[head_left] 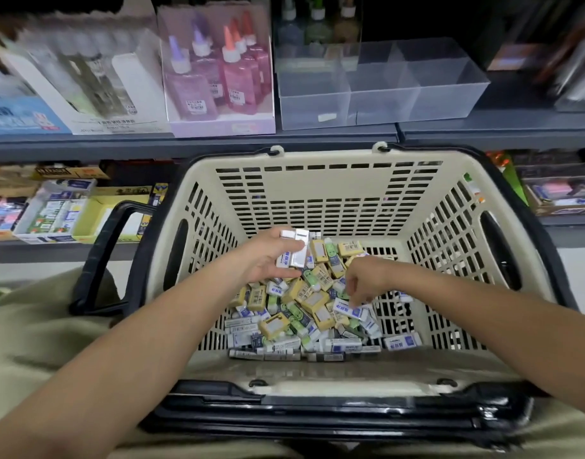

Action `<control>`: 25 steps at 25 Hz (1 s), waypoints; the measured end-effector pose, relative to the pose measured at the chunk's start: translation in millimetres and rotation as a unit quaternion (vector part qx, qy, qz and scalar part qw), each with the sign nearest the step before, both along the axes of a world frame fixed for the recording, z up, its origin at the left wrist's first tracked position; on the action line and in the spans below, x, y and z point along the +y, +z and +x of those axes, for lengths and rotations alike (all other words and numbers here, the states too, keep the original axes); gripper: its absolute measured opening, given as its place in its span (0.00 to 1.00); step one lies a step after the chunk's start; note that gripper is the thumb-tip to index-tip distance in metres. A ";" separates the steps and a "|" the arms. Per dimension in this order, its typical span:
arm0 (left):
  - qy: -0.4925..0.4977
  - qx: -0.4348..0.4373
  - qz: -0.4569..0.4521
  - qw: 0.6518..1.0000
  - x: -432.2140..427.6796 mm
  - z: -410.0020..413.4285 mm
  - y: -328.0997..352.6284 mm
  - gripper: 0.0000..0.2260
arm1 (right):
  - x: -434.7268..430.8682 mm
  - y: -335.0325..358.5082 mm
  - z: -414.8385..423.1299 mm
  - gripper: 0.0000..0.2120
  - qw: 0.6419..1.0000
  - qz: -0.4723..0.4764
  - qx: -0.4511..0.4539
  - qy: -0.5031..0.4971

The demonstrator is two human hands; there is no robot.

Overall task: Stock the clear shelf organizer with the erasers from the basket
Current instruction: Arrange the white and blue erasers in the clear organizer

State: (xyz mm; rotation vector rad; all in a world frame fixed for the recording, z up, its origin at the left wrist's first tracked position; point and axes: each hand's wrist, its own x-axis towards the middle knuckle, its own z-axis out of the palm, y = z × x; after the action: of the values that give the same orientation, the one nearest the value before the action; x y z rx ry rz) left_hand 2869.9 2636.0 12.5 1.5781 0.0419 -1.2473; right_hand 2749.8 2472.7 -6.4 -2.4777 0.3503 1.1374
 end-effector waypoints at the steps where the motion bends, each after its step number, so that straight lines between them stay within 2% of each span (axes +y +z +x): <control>1: -0.013 0.002 0.003 1.000 0.4 -0.7 -0.5 0.18 | 5.7 -3.8 -2.8 0.16 0.999 -0.025 -0.003 0.035; 4: -0.032 0.004 0.008 0.999 1.7 0.0 -2.9 0.17 | 22.1 -14.7 -10.2 0.16 0.976 -0.140 -0.046 0.162; 6: -0.036 0.004 0.005 0.999 3.8 2.8 -5.3 0.17 | 25.3 -12.8 -7.4 0.16 0.969 -0.144 -0.084 0.184; 8: -0.048 0.002 0.008 0.999 5.9 4.4 -6.5 0.15 | 19.9 1.7 3.3 0.12 0.980 -0.074 -0.135 0.124; 10: -0.046 -0.005 0.002 0.999 7.3 5.2 -7.1 0.15 | 12.7 20.2 16.2 0.11 0.984 0.048 -0.170 0.017; 12: -0.050 0.010 -0.030 0.998 7.6 6.6 -5.7 0.19 | 11.5 32.8 24.3 0.11 0.965 0.159 -0.196 -0.074; 15: -0.080 0.050 -0.074 0.993 5.9 3.1 -5.0 0.24 | 17.4 37.6 28.7 0.13 0.930 0.233 -0.239 -0.157; 18: -0.059 0.040 -0.072 0.995 3.4 3.2 -8.2 0.18 | 9.2 33.2 32.3 0.15 0.903 0.265 -0.235 -0.244; 20: -0.015 0.018 -0.047 0.999 3.2 6.5 -9.1 0.14 | -9.1 25.3 33.8 0.12 0.906 0.222 -0.232 -0.276; 21: 0.015 0.009 -0.032 0.999 3.4 9.1 -10.1 0.14 | -19.5 19.6 33.7 0.09 0.916 0.170 -0.235 -0.278; 23: 0.065 0.006 -0.019 0.998 4.1 13.0 -10.8 0.16 | -35.9 5.0 31.6 0.07 0.958 0.036 -0.206 -0.195; 25: 0.082 0.006 -0.016 0.997 4.3 13.0 -8.9 0.19 | -38.5 -11.8 27.9 0.11 0.987 -0.018 -0.139 -0.074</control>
State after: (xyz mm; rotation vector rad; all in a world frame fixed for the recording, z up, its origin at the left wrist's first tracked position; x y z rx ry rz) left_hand 2883.0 2640.3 3.6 1.5073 0.1547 -1.1247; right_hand 2777.7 2434.2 -18.2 -2.5494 0.4670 0.7192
